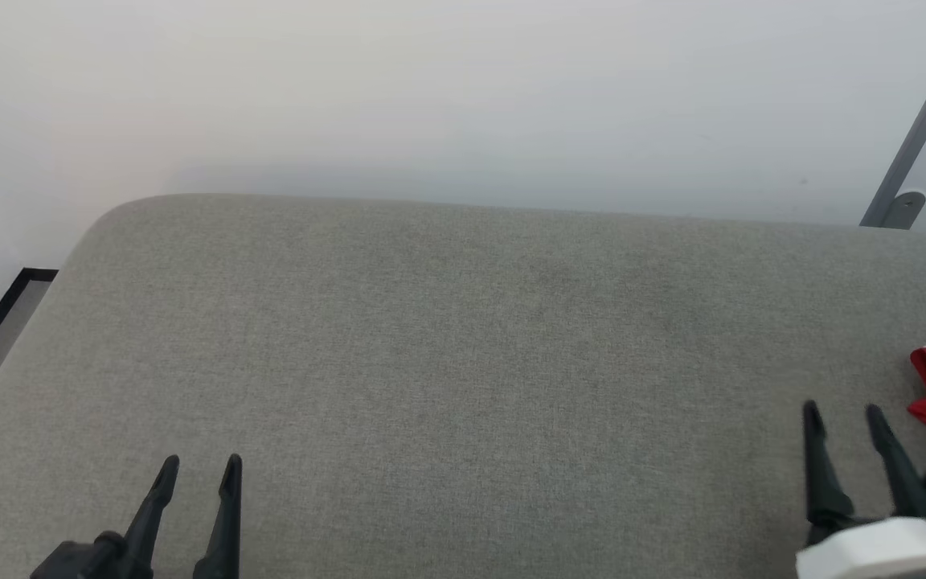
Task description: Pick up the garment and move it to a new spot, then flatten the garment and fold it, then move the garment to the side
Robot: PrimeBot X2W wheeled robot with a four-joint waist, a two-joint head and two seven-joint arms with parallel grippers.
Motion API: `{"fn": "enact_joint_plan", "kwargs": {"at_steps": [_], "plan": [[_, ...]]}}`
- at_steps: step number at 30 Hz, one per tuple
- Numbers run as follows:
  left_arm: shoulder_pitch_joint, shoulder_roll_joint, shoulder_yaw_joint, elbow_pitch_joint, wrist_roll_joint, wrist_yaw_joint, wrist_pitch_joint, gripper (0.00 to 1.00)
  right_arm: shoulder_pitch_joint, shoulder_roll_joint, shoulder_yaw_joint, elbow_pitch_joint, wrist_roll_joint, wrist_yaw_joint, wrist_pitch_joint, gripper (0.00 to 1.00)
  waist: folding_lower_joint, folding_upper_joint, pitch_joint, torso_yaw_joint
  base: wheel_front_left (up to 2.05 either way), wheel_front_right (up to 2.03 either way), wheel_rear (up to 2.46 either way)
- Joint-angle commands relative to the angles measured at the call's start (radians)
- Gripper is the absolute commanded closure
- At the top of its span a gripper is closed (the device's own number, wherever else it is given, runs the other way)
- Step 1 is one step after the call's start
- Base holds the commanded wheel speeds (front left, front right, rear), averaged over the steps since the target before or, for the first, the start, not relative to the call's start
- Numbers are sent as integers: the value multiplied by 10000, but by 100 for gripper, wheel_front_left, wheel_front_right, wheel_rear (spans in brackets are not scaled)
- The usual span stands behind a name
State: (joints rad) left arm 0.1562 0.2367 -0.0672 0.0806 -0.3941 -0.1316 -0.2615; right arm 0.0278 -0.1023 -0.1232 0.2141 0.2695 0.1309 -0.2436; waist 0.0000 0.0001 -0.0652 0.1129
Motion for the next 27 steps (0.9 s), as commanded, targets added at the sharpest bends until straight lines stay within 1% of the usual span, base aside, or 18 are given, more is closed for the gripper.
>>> {"fn": "enact_joint_plan", "kwargs": {"at_steps": [1,7,12,17,27], "plan": [[159,14,45,-105,132,19,-49,0,220,54,-112,-239,-79,-3,80,0,0,-1,20,7,0,0,0],[643,-66,334,-546,211,19,-49,0,1002,290,-550,-1432,-421,-3,544,0,0,-1,110,-71,0,0,0],[969,-285,622,-832,350,19,-49,0,1332,435,-689,-1953,-535,-3,794,0,0,-1,133,-168,0,0,0],[914,-322,614,-958,445,19,-49,0,1449,494,-701,-2200,-529,-3,929,0,0,-1,134,-229,0,0,0],[779,-310,476,-1079,157,19,-49,0,1474,523,-675,-2252,-368,-3,936,0,0,-1,155,-282,0,0,0]]}}
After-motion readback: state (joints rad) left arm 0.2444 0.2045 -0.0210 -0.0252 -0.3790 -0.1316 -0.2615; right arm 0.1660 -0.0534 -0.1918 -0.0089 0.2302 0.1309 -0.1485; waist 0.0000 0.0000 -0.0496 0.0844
